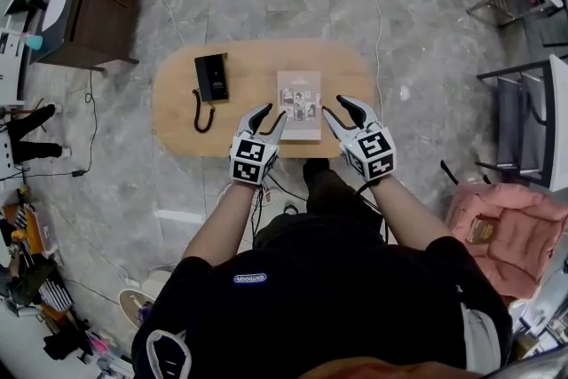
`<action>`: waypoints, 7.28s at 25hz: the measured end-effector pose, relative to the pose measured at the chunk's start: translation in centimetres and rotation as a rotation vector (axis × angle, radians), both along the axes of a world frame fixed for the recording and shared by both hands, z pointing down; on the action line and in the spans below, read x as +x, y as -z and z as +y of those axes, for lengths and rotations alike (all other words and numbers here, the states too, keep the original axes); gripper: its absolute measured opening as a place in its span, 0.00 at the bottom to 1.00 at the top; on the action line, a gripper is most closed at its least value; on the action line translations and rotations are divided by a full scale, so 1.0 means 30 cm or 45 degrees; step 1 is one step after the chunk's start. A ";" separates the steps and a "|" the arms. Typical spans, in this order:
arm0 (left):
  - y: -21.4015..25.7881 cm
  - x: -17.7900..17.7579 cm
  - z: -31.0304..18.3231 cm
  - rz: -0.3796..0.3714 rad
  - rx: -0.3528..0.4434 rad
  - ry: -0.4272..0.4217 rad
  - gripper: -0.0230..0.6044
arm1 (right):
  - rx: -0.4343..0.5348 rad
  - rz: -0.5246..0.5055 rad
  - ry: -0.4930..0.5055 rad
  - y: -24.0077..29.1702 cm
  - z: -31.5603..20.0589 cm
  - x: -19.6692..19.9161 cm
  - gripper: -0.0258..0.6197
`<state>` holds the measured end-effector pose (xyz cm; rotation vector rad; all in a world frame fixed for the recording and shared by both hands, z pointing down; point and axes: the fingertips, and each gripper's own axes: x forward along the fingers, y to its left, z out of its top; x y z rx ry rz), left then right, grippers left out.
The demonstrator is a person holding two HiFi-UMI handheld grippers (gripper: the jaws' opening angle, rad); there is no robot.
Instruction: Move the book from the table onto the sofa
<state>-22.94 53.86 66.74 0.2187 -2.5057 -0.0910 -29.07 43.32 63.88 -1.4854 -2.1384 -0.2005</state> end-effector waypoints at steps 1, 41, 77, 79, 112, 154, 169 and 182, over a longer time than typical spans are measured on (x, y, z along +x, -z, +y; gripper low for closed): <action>-0.018 -0.008 -0.001 0.013 0.002 -0.003 0.29 | 0.005 0.005 -0.001 -0.014 0.002 -0.008 0.36; -0.836 -0.062 0.100 0.498 0.198 0.053 0.54 | 0.311 0.431 -0.001 -0.885 0.051 -0.063 0.59; -1.170 -0.119 0.076 0.633 0.512 0.174 0.56 | 0.386 0.728 -0.074 -1.296 0.100 -0.026 0.60; -1.169 -0.117 0.077 0.646 0.530 0.168 0.54 | 0.385 0.733 -0.072 -1.294 0.101 -0.029 0.58; -0.017 0.086 0.053 0.006 0.406 0.156 0.37 | -0.041 0.213 -0.134 -0.160 0.082 0.091 0.49; 0.937 0.461 -0.871 -0.428 0.509 -0.660 0.34 | -0.307 -0.430 -0.831 0.877 -0.917 0.656 0.47; 0.978 0.392 -1.396 -0.385 0.558 -0.887 0.34 | -0.322 -0.510 -1.014 0.953 -1.442 0.656 0.45; 1.026 0.378 -2.277 -0.380 0.595 -1.134 0.34 | -0.328 -0.559 -1.273 0.968 -2.306 0.737 0.43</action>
